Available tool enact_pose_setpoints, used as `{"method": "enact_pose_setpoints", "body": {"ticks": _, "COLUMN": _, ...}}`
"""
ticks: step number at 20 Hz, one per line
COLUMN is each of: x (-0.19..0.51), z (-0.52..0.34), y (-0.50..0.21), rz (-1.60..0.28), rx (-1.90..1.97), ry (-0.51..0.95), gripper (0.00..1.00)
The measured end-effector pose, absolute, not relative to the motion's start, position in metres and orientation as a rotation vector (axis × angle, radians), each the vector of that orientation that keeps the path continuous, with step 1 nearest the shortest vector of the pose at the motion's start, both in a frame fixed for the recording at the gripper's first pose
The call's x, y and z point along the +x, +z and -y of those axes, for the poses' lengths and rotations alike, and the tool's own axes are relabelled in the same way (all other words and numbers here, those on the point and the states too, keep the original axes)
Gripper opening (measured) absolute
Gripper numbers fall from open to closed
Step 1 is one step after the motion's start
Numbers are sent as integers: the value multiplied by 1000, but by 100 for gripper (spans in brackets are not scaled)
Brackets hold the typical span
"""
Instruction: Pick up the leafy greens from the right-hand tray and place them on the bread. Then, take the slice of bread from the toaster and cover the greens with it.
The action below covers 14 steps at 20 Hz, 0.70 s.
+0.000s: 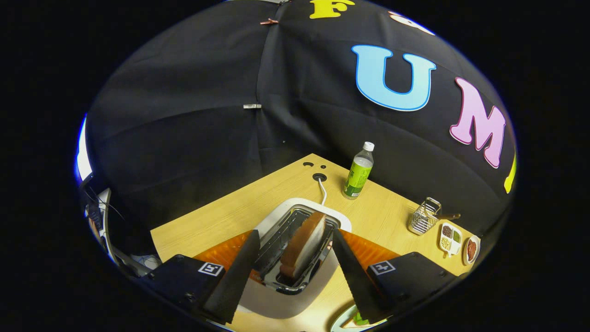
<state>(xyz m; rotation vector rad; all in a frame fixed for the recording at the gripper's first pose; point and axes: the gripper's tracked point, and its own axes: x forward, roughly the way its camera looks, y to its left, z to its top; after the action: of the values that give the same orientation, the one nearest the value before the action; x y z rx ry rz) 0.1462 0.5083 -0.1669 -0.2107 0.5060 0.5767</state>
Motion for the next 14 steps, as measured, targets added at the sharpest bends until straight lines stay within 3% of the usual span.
{"method": "enact_pose_setpoints", "body": {"ticks": 4, "x": 159, "z": -508, "y": -186, "rz": -553, "rx": -214, "ry": 521, "gripper": 98}}
{"method": "enact_pose_setpoints", "body": {"ticks": 7, "x": 168, "z": -509, "y": -189, "rz": -565, "rx": -192, "ry": 500, "gripper": 93}}
{"method": "enact_pose_setpoints", "body": {"ticks": 14, "x": 171, "z": -503, "y": -191, "rz": -577, "rx": -209, "ry": 480, "gripper": 40}}
